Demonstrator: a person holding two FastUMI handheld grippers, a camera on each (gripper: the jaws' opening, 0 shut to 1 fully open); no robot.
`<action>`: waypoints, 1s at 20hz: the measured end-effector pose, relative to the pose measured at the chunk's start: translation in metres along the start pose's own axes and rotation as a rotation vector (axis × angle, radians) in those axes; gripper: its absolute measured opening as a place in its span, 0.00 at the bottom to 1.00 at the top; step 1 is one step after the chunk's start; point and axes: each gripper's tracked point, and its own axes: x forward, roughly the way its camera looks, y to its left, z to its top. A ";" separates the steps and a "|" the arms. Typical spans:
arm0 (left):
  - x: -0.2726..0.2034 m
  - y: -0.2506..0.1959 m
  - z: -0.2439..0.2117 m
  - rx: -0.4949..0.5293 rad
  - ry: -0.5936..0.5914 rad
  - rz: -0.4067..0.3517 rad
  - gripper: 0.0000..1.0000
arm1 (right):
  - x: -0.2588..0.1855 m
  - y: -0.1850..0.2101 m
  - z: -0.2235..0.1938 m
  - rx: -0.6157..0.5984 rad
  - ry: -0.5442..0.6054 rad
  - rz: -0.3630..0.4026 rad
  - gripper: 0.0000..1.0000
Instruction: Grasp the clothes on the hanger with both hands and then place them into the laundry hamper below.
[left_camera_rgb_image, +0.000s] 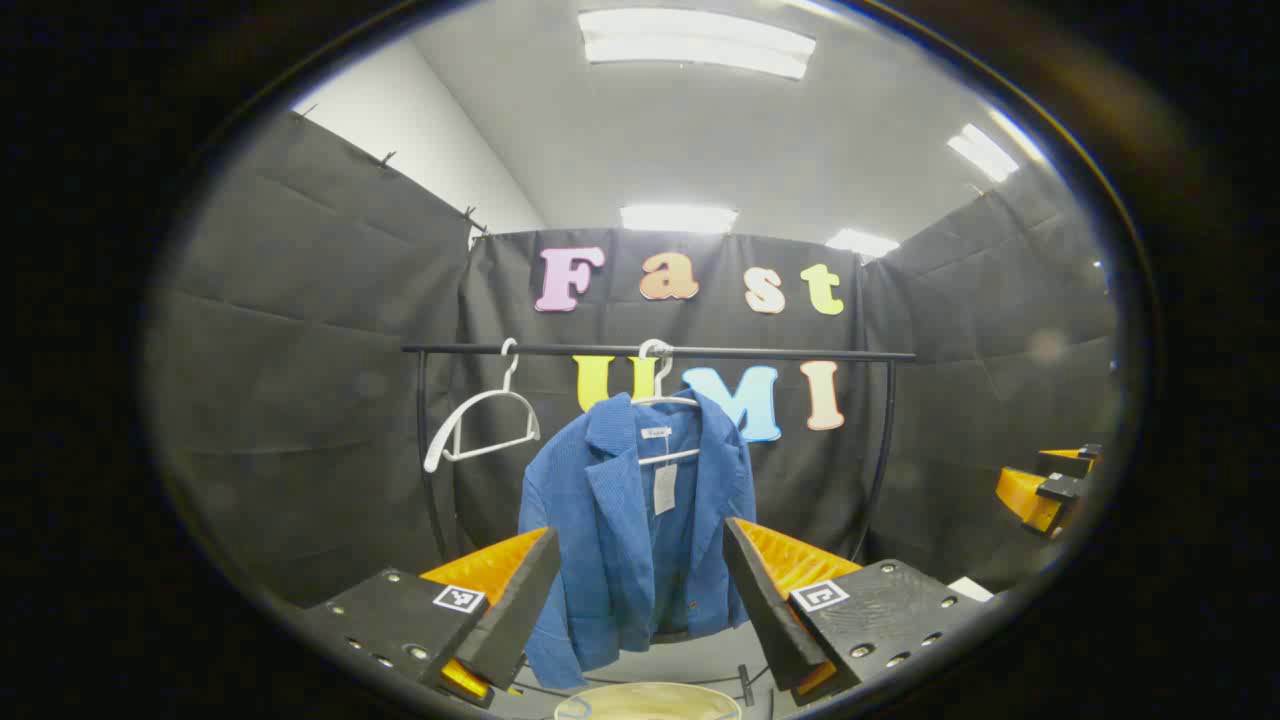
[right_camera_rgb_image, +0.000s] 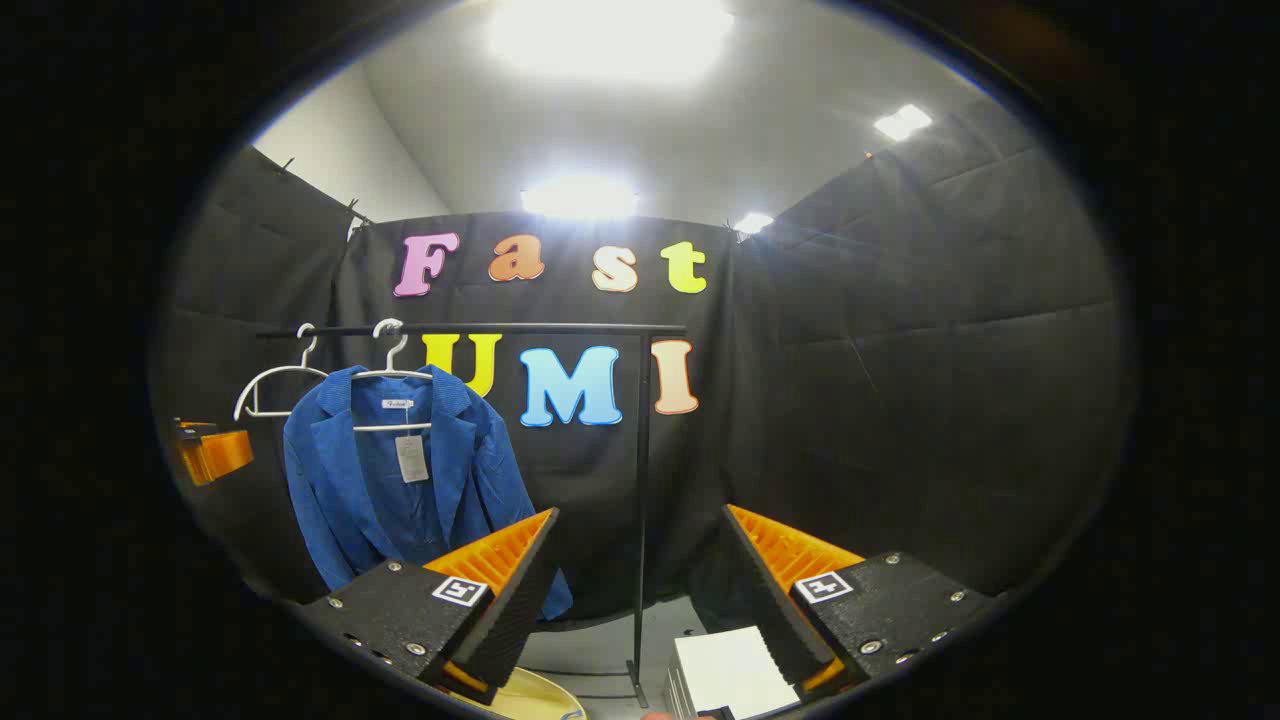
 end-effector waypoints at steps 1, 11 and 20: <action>-0.004 0.002 0.002 0.008 -0.004 0.003 0.94 | -0.002 0.002 0.000 0.009 0.004 0.003 0.95; -0.021 0.013 -0.001 -0.001 -0.001 0.007 0.95 | -0.012 0.017 0.000 0.047 0.010 0.033 0.95; -0.019 0.028 -0.003 -0.027 -0.002 0.011 0.95 | -0.010 0.046 0.009 0.035 0.012 0.066 0.96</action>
